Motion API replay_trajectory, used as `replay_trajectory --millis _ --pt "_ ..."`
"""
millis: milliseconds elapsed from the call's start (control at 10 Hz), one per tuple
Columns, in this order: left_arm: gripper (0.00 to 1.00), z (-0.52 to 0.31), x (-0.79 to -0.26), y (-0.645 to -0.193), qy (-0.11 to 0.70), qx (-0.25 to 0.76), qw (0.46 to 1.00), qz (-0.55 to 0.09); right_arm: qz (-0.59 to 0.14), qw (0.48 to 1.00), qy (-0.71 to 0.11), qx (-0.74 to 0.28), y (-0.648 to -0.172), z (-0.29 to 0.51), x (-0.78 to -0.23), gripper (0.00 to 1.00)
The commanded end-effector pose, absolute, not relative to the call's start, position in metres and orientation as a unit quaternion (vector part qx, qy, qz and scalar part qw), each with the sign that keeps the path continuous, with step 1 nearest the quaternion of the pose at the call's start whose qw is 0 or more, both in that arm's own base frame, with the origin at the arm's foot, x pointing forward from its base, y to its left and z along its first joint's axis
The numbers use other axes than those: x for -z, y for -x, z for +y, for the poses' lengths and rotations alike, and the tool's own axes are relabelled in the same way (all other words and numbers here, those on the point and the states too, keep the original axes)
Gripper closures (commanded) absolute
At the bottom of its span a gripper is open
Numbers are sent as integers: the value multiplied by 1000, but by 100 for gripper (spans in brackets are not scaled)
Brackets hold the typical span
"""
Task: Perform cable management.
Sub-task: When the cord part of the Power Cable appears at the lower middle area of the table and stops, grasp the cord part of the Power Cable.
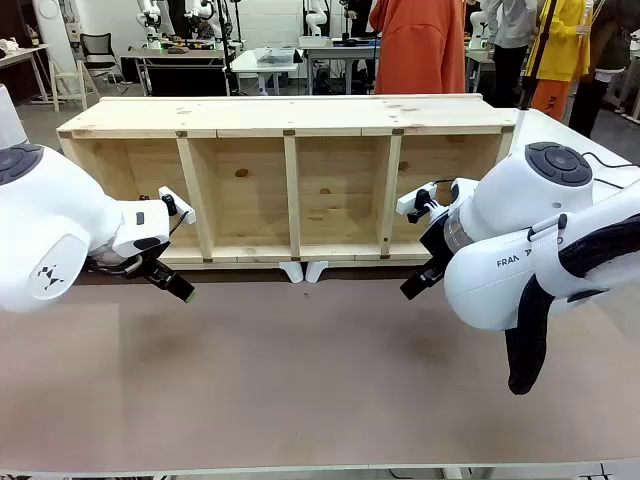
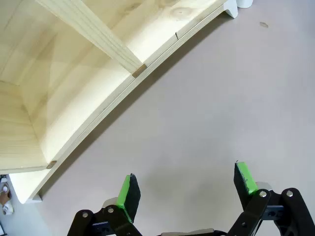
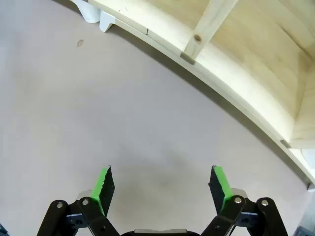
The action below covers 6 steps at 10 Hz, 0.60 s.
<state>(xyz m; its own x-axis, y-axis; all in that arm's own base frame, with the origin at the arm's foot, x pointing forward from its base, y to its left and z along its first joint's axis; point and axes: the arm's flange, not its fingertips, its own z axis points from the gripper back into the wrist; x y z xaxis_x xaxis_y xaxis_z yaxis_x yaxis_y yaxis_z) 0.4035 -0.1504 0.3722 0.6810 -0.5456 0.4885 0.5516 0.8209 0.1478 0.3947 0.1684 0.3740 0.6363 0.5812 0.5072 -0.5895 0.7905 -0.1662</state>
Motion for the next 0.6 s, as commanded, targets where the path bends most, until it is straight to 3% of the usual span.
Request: replay_trajectory --millis 0,500 --pt "0 -150 -372 -403 6 299 917 -265 -278 904 -8 -324 -395 168 -374 0" --pt "0 -150 -372 -403 6 299 917 -265 -278 904 -8 -324 -395 168 -374 0"
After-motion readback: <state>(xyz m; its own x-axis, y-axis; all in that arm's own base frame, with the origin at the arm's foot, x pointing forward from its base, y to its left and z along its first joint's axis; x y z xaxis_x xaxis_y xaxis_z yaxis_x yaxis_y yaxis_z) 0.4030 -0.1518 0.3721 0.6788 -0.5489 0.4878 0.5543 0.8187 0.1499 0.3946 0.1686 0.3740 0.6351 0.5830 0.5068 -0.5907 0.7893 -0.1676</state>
